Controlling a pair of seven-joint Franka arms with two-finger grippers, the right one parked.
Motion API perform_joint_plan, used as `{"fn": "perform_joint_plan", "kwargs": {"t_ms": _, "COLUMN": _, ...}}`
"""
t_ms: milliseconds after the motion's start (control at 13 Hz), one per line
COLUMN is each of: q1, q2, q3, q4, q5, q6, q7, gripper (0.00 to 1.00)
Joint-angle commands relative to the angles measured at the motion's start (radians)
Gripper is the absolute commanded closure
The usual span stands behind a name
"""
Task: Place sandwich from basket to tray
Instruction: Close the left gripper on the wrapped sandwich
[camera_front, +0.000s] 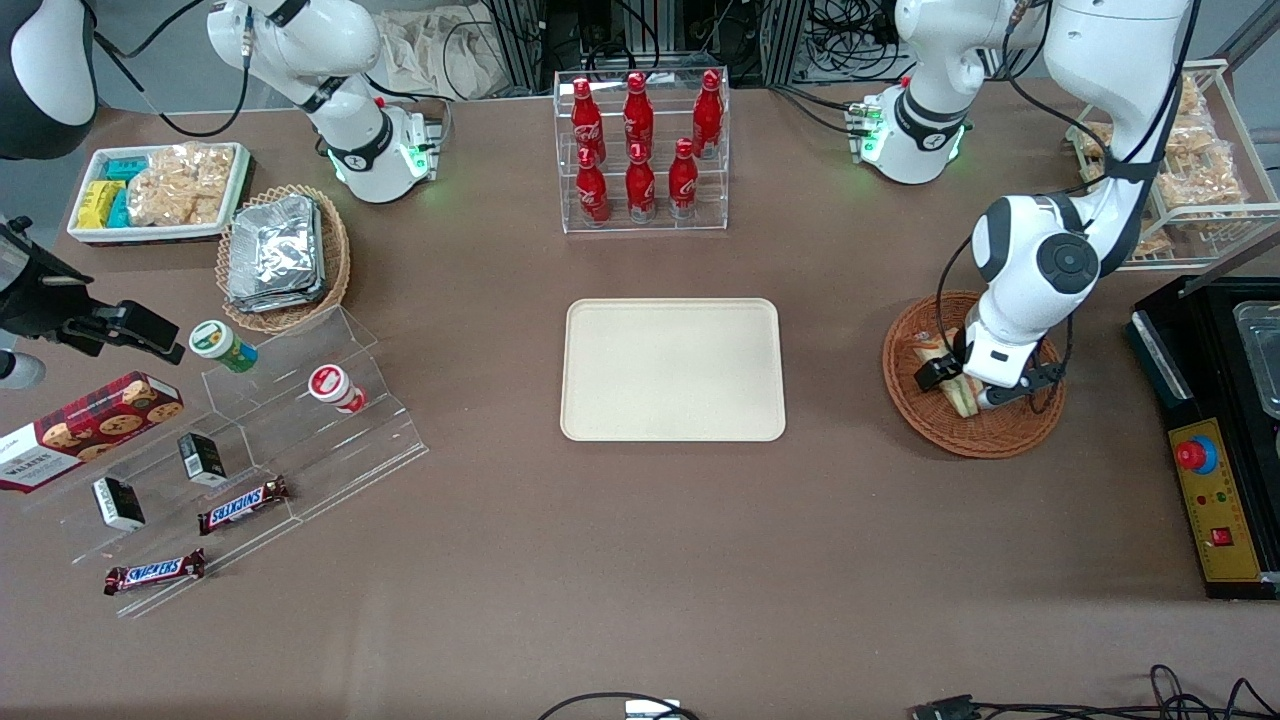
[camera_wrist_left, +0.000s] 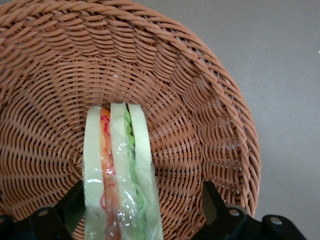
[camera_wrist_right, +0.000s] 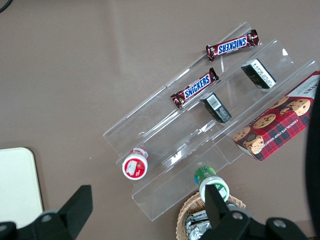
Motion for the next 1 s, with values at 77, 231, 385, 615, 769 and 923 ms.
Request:
{"fn": "perform_joint_plan", "kwargs": {"t_ms": 77, "q1": -0.005, "q2": -0.006, "q3": 0.001, "q4": -0.007, "q5": 0.011, "q6": 0.011, "q7": -0.018, "gripper": 0.51}}
{"fn": "perform_joint_plan", "kwargs": {"t_ms": 231, "q1": -0.007, "q2": -0.009, "q3": 0.001, "q4": -0.007, "q5": 0.012, "q6": 0.003, "q7": -0.017, "gripper": 0.96}}
{"fn": "perform_joint_plan", "kwargs": {"t_ms": 385, "q1": -0.005, "q2": -0.022, "q3": 0.001, "q4": -0.005, "q5": 0.011, "q6": -0.026, "q7": -0.015, "gripper": 1.0}}
{"fn": "perform_joint_plan", "kwargs": {"t_ms": 615, "q1": -0.007, "q2": -0.126, "q3": -0.002, "q4": 0.016, "q5": 0.012, "q6": -0.179, "q7": -0.009, "gripper": 1.0}}
{"fn": "perform_joint_plan", "kwargs": {"t_ms": 769, "q1": -0.007, "q2": -0.208, "q3": -0.002, "q4": 0.068, "q5": 0.012, "q6": -0.338, "q7": -0.003, "gripper": 1.0}}
{"fn": "perform_joint_plan", "kwargs": {"t_ms": 923, "q1": -0.005, "q2": -0.249, "q3": -0.002, "q4": 0.219, "q5": 0.012, "q6": -0.574, "q7": -0.003, "gripper": 1.0}}
